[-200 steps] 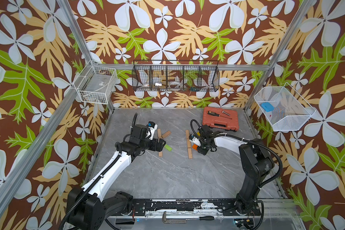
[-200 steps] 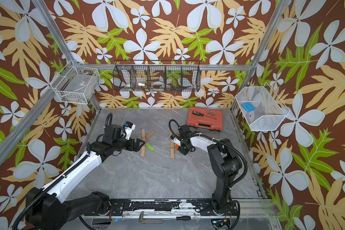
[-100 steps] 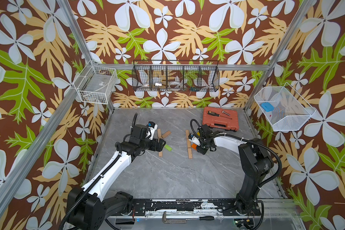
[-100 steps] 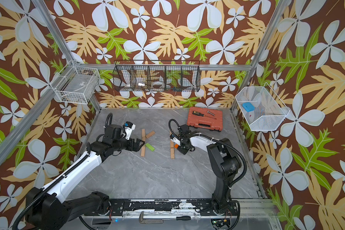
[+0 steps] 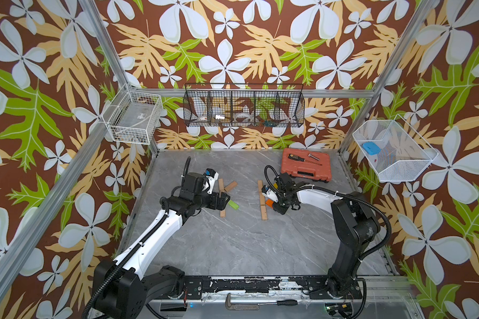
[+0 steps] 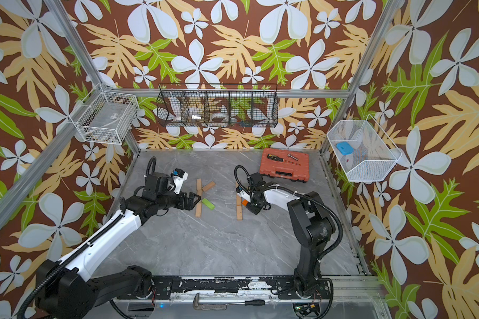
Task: Assemble the letter k with building blocks
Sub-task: Assemble the building block at the center of the board.
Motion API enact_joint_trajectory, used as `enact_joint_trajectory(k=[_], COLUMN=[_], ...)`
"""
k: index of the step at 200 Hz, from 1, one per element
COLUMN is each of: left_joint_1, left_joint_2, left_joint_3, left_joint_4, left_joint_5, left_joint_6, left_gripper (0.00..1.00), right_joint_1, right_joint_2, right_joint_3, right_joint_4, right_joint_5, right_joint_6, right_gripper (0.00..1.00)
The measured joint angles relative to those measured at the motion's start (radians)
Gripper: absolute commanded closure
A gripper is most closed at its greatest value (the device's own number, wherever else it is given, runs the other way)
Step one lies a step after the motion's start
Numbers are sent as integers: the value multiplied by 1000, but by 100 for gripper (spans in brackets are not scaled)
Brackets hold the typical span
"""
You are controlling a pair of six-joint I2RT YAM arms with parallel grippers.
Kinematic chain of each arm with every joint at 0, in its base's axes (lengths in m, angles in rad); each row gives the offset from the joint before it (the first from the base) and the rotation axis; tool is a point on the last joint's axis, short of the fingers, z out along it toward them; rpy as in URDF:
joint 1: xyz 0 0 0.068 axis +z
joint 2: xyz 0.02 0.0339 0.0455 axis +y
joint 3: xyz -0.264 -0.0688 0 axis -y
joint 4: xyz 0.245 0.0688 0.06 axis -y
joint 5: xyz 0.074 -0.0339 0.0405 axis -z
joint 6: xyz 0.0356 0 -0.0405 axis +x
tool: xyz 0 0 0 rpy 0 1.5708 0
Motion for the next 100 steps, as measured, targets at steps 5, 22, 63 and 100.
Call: enact_joint_trajectory(k=[5,22,63,100], left_joint_1=[0,0,0,0], left_joint_2=[0,0,0,3], left_joint_3=[0,0,0,0], left_joint_4=[0,0,-1,-1], left_joint_5=[0,0,1,8], left_joint_6=[0,1,3,4], left_gripper=[5,5,5,5], right_joint_1=[0,0,0,0], right_joint_2=[0,0,-12,-17], right_joint_3=[0,-2,-17,-19], right_joint_4=[0,2,13,6], right_joint_5=[0,-2,-6,-5], right_joint_6=[0,-1,-2,-2], right_gripper=[65,62,61,59])
